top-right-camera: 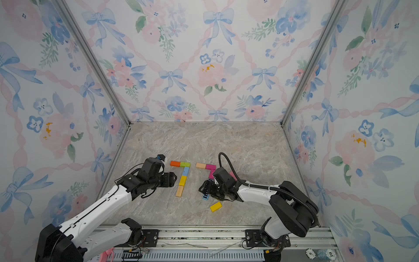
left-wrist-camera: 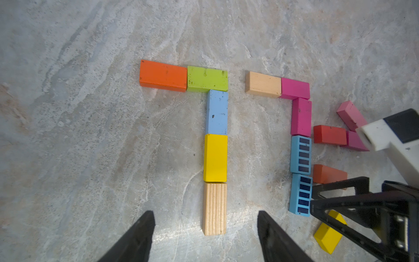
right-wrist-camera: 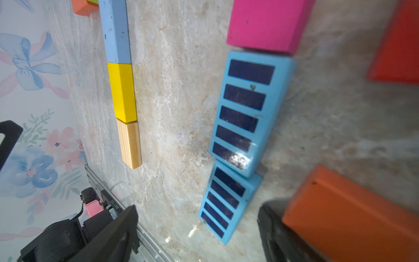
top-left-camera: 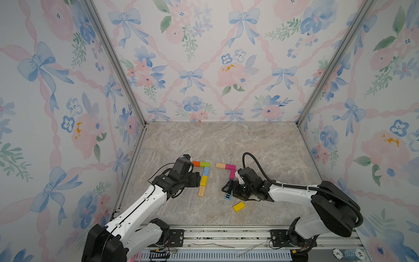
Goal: Assemble the number 7 with building blocks
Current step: Assemble the building block at the center of the board.
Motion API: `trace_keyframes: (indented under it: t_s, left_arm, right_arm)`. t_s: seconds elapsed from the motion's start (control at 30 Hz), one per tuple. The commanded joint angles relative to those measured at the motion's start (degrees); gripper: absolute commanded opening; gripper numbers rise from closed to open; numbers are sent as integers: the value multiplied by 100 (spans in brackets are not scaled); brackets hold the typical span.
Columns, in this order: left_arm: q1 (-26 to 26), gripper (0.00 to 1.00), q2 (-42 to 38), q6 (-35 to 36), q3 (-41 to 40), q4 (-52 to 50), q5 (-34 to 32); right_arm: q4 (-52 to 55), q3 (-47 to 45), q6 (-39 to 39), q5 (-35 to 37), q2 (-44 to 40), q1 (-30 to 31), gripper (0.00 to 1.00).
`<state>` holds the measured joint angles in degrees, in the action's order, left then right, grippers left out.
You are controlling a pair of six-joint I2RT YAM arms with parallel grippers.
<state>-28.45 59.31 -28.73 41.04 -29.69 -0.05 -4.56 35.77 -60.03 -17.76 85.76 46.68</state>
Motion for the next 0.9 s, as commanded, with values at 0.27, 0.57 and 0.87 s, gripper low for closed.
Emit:
trace_keyframes:
  t_s: [0.27,0.57,0.87]
  left_arm:
    - [49,74,59,96,-46,60,98]
    - [53,75,60,104,-52,69,109]
    - [59,74,63,113,-61,85,129]
  right_arm:
    - [-19,81,-26,-21,134,70,85]
    - [-109,126,-44,-61,249,72,85]
    - [14,115,-18,-43,151,48,85]
